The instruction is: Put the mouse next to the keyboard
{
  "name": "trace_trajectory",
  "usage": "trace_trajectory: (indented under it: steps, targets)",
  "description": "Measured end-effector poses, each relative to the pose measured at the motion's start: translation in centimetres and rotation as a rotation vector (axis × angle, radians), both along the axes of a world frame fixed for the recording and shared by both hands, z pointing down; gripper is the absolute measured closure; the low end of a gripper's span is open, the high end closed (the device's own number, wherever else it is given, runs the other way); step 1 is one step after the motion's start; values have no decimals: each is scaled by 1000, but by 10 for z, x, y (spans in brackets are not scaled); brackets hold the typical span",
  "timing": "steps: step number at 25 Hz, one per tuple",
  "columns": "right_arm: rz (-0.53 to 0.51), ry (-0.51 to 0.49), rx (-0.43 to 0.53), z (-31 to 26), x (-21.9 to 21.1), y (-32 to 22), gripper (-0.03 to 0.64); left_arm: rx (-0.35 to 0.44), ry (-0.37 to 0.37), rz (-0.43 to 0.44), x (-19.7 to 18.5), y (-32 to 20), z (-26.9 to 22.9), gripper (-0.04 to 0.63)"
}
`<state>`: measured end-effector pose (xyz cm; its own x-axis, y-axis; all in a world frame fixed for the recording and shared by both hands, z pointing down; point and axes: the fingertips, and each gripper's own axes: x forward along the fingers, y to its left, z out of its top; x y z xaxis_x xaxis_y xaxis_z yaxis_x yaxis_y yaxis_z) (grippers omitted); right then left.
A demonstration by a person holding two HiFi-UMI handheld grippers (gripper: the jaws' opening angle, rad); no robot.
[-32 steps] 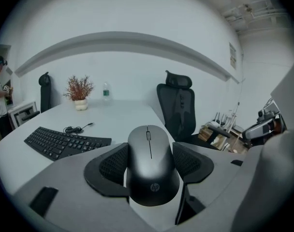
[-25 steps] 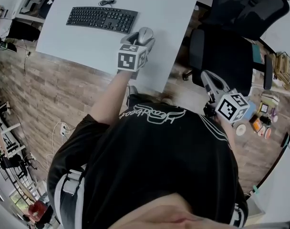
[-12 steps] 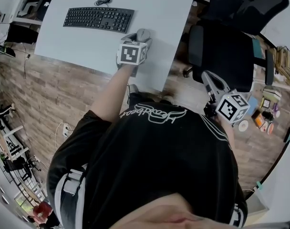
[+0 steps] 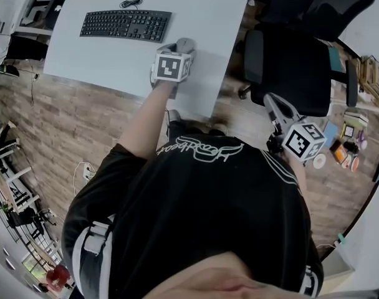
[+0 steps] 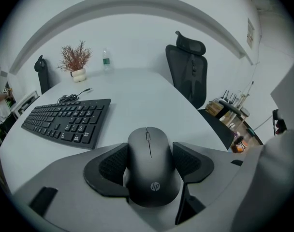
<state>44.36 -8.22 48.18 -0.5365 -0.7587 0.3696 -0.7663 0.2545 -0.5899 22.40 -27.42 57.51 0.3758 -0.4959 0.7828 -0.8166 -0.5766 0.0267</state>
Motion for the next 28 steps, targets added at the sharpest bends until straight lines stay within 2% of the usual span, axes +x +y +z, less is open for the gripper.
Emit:
trace_trajectory:
  steps: [6, 11, 19, 22, 24, 25, 26, 28]
  targets:
    - [-1, 1, -10, 4, 3, 6, 603, 4, 10, 13, 1, -1, 1, 291]
    - [-21, 13, 1, 2, 3, 8, 603, 123, 8, -5, -1, -6, -7, 252]
    - [-41, 24, 34, -7, 2, 4, 603, 210, 105, 2, 5, 8, -53, 258]
    - [-64, 34, 75, -21, -6, -2, 603, 238, 192, 20, 11, 27, -88, 324]
    - [-84, 39, 94, -28, -18, 0, 603, 244, 273, 24, 11, 44, -112, 398]
    - [-97, 42, 99, -31, -25, 2, 603, 245, 313, 27, 10, 53, -122, 464]
    - [-109, 45, 103, -33, -34, 4, 603, 245, 347, 35, 9, 64, -132, 567]
    - [-135, 55, 118, -40, -50, 7, 603, 239, 404, 80, 10, 86, -148, 588]
